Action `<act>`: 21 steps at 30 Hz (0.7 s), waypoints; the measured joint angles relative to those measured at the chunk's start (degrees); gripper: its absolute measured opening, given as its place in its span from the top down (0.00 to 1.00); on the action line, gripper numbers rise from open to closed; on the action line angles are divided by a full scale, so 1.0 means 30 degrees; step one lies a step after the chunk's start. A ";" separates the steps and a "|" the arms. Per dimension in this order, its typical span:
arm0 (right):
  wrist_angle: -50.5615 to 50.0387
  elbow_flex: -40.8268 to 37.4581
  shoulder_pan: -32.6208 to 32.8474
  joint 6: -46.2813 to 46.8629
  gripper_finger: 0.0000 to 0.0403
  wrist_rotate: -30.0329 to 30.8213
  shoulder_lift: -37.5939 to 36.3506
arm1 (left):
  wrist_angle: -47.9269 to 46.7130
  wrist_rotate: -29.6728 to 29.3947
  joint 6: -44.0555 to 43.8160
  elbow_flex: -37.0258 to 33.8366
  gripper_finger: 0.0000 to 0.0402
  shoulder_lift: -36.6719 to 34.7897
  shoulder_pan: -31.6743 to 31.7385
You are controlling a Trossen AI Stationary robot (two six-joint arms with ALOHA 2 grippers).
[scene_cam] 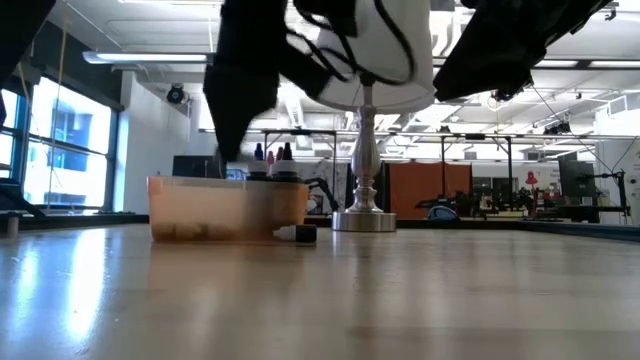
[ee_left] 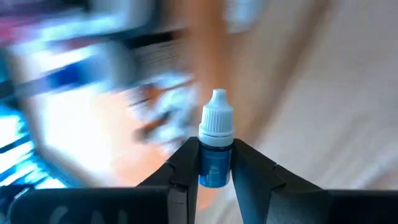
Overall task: Pick & Place food coloring
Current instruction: Put the small blue food coloring bottle into the bin
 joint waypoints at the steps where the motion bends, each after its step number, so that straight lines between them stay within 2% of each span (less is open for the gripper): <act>1: 0.0000 0.0000 0.0000 0.0001 0.66 -0.0125 0.0000 | -0.0918 -0.0647 -0.0468 0.0386 0.82 -0.0032 -0.0007; 7: 0.0138 -0.0119 0.0000 0.0644 0.66 -0.0876 0.0015 | -0.0971 -0.1786 -0.0905 -0.0102 0.82 -0.1877 0.0038; 13: 0.1906 -0.1446 0.0000 0.0698 0.66 -0.0937 0.0021 | -0.0549 -0.2553 -0.1654 -0.3447 0.82 -0.3520 0.0485; 16: 0.4093 -0.2431 -0.0013 0.0099 0.66 -0.1219 0.0022 | -0.0760 -0.2827 -0.2745 -0.5797 0.82 -0.4494 0.0641; 21: 0.9593 -0.4565 -0.0061 -0.3506 0.66 -0.1518 0.0156 | 0.2132 -0.1889 -0.1660 -0.8602 0.77 -0.4883 0.1133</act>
